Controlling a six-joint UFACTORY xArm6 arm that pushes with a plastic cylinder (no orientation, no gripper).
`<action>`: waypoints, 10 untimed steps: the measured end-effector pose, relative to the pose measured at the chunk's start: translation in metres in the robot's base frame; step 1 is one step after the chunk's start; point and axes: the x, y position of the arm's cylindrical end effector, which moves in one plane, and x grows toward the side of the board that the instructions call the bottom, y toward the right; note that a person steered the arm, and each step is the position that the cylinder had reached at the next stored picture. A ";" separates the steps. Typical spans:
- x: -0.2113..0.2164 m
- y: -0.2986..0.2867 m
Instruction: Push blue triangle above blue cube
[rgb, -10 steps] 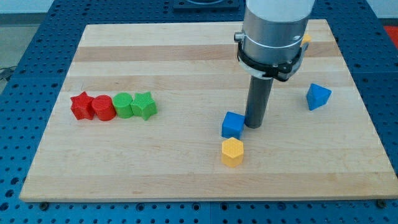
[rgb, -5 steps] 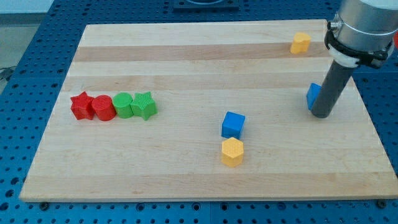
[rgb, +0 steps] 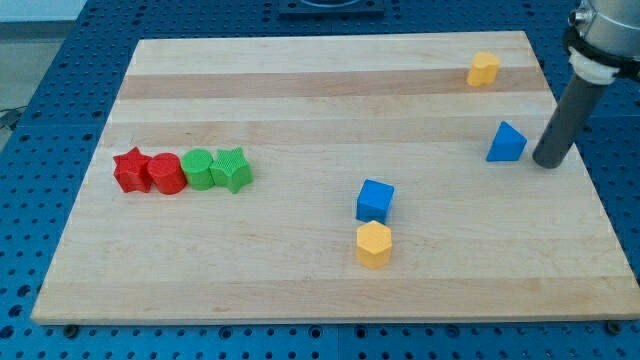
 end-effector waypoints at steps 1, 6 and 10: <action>0.006 -0.024; -0.044 -0.026; -0.015 -0.057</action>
